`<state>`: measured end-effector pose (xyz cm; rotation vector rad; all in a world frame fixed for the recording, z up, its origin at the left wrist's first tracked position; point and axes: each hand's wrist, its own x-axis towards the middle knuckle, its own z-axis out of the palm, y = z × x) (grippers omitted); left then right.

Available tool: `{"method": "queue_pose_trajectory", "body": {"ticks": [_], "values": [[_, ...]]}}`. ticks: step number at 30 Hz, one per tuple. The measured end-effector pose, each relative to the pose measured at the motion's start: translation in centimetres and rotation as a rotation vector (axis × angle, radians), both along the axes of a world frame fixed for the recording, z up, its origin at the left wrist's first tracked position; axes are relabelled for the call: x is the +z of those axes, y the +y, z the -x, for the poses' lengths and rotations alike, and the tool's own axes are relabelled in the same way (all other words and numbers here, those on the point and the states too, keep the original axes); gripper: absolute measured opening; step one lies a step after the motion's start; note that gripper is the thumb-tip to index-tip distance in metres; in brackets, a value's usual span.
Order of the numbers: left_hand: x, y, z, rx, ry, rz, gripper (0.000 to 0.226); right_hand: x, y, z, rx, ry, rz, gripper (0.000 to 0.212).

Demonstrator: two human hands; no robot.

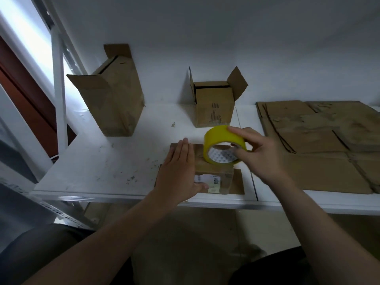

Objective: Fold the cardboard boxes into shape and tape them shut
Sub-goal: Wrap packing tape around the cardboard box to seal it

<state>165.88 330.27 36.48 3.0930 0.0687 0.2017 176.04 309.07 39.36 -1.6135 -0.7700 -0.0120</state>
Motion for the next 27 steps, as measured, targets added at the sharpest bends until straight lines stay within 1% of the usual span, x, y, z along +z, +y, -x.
{"method": "queue_pose_trajectory", "body": {"ticks": [4,6,8,10,14,16,19,22,25,27], "values": [[-0.1,0.1,0.1,-0.009,-0.018,-0.017,0.123,0.2,-2.6,-0.7,-0.008,0.030,0.000,0.066],[0.0,0.4,0.1,-0.019,-0.030,-0.019,0.116,-0.1,-3.0,-0.4,0.023,0.132,-0.056,0.058],[0.1,0.8,-0.1,-0.029,-0.020,-0.050,0.112,-0.5,-2.5,0.3,0.043,0.289,-0.134,0.050],[0.1,1.4,0.1,-0.022,0.005,-0.085,0.111,-1.2,-1.6,0.8,0.047,0.369,-0.167,0.050],[0.7,4.7,1.1,0.019,0.033,-0.190,0.113,-2.0,1.2,1.7,0.108,0.403,-0.201,0.054],[0.9,6.4,1.6,0.042,0.053,-0.212,0.114,-2.3,3.0,2.3,0.139,0.389,-0.204,0.055],[0.6,6.3,1.6,0.039,0.078,-0.079,0.116,-2.1,4.8,2.8,0.160,0.325,-0.166,0.055],[-0.1,5.4,1.5,0.049,0.024,-0.018,0.119,-1.6,5.0,2.3,0.178,0.280,-0.119,0.054],[-0.3,5.6,1.6,0.061,0.004,0.006,0.118,-0.6,4.2,1.5,0.157,0.160,-0.030,0.055],[-0.5,5.8,1.6,0.059,-0.001,0.015,0.119,0.0,3.2,0.9,0.124,0.063,0.032,0.060]]}}
